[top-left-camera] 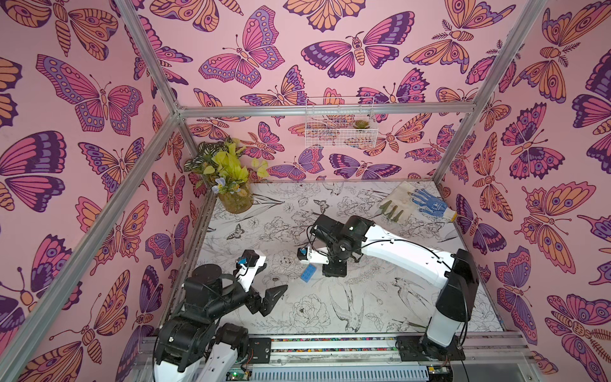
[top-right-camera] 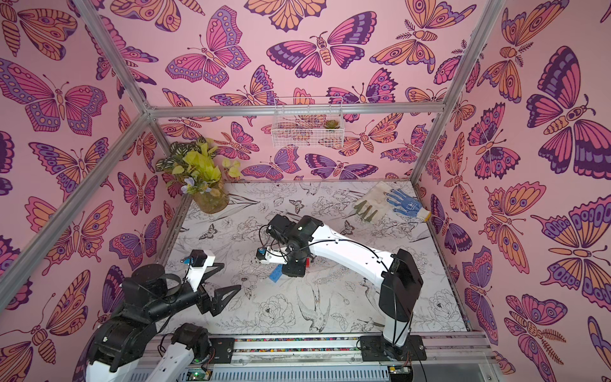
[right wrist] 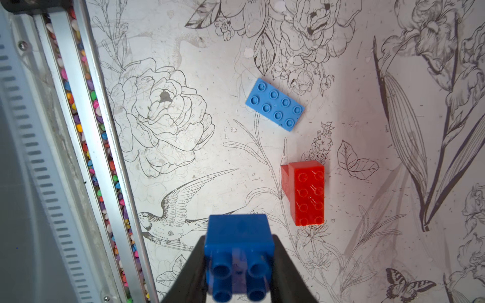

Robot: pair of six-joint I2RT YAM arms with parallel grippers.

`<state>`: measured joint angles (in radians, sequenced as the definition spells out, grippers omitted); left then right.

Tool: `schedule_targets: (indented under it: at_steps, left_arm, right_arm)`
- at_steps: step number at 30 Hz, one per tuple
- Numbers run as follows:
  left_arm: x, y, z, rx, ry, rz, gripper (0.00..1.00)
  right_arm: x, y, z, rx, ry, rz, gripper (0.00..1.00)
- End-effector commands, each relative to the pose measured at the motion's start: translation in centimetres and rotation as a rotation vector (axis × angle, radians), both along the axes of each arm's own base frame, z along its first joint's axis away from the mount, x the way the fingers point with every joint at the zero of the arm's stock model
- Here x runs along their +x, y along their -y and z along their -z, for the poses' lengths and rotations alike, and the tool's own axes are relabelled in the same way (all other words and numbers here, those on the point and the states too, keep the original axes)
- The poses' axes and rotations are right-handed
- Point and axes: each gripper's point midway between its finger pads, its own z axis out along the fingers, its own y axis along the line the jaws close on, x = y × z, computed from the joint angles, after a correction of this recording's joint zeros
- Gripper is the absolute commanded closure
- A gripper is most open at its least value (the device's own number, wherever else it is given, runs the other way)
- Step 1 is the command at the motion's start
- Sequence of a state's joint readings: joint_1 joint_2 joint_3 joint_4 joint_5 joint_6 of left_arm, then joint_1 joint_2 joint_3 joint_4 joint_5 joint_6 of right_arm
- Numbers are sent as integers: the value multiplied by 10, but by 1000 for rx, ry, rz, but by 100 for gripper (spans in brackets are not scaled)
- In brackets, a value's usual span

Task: Assemble the letter f with lego
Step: Pick up the lego brick from the center of the board, then assemble the lego brick with the lego brick.

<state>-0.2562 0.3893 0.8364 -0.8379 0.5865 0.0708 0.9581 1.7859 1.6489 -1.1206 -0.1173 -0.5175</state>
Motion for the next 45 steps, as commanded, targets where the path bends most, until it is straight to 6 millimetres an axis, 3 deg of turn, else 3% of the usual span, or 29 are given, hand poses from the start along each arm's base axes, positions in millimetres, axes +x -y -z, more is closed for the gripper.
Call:
schedule_targets:
  at_steps: [1,22,45]
  left_arm:
    - [-4,2,2,-1,17,26,0]
    - [-1,3,5,10,-4,29,0]
    - [1,2,5,14,-8,19,0]
  right_arm:
    - [1,11,6,-18,-55,-101,72]
    - [59,14,45,-87,-55,-153,73]
    - [74,17,70,-75,-90,-158,72]
